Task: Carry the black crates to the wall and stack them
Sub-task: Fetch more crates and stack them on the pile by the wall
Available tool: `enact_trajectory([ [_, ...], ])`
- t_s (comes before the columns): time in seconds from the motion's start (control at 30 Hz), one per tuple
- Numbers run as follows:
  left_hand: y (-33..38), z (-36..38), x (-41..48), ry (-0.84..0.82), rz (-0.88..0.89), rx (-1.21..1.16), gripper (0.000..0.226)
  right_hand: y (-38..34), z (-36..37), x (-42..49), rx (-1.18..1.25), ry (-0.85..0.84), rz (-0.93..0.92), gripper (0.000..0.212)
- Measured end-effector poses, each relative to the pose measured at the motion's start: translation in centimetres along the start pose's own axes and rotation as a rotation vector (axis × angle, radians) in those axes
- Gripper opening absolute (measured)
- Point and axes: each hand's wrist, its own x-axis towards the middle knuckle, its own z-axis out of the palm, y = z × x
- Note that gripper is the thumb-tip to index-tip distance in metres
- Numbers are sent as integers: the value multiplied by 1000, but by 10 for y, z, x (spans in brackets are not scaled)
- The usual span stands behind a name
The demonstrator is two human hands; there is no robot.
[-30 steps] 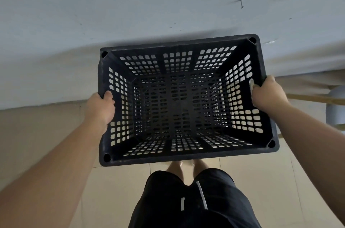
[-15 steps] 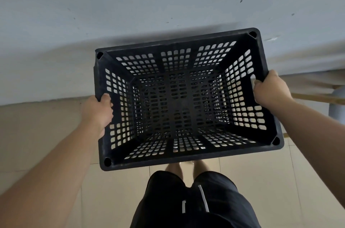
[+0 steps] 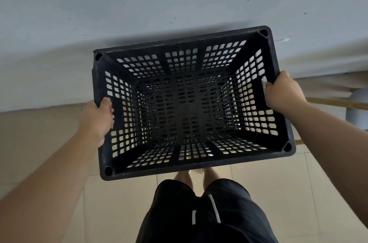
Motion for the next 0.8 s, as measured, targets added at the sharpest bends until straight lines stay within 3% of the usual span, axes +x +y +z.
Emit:
enact_trajectory([
  [0.17,-1,1,-5,31,9,8,32,1,7,-4,5,41,8,32],
  [0.43,3,1,-11,91,-1,101,46,-2,3,-3,-29,10,11,31],
  [0.53,16,-3,-21,49,-24,168,36,-5,-5,-2,-50,-99,73,42],
  [0.6,26,-10,-34,-9,-31,291,44,-4,-10,-10,-33,-151,99,52],
  [0.7,28,-18,-61,7,115,525,74,6,-13,-31,-68,-115,47,62],
  [0.8,25,-17,-96,68,358,694,79,21,-15,-52,-70,-79,-35,66],
])
